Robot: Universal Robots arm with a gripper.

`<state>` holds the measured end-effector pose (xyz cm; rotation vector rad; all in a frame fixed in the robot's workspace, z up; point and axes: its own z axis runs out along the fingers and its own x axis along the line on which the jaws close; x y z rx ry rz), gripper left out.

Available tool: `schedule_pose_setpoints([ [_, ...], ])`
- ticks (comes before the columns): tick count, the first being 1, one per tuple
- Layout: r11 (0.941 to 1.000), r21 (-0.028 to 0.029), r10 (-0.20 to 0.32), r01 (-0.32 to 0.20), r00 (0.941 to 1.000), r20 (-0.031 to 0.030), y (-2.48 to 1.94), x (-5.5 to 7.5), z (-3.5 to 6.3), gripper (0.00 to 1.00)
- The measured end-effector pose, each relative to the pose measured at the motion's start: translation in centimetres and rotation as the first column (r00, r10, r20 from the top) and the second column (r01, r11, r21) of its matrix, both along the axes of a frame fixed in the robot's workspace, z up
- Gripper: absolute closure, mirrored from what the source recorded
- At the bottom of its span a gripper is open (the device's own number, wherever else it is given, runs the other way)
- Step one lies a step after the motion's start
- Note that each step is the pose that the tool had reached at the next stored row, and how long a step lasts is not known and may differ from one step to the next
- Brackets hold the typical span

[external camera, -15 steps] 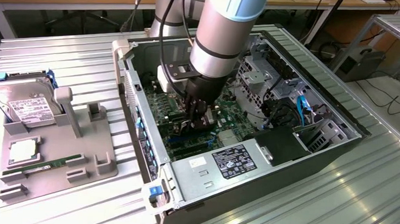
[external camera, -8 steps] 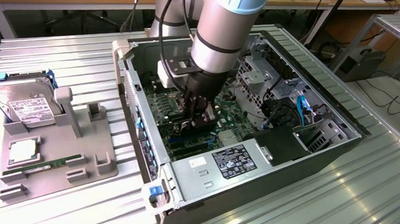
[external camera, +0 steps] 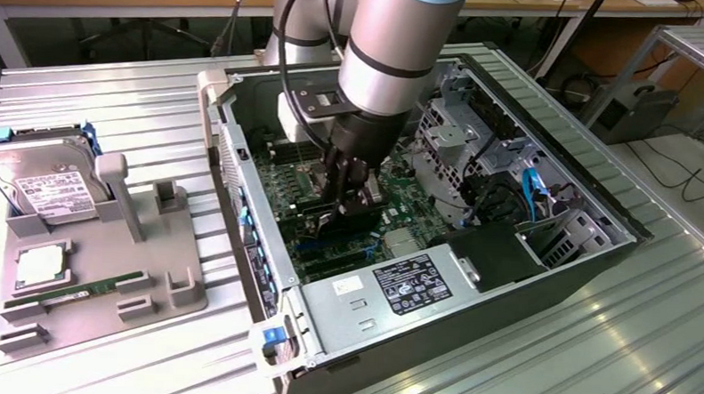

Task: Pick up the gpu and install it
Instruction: 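Insert the gpu into the slot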

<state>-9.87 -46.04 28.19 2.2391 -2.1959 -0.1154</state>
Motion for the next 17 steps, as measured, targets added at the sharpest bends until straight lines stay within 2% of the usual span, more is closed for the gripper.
schedule_pose_setpoints([
  [1,1.0,-0.0002,0.0,0.0,1.0,-0.0001,0.0,-0.09,0.01,0.62],
  [4,1.0,-0.0002,0.0,0.0,1.0,0.0,0.0,-0.39,0.01,0.81],
  [5,1.0,-0.0002,0.0,0.0,1.0,0.0,0.0,-0.45,0.01,0.81],
  [7,1.0,-0.0003,0.0,0.0,1.0,0.0,0.0,-0.47,0.01,0.89],
  [17,1.0,-0.0002,0.0,0.0,1.0,0.0,-0.01,-0.5,-0.02,0.89],
])
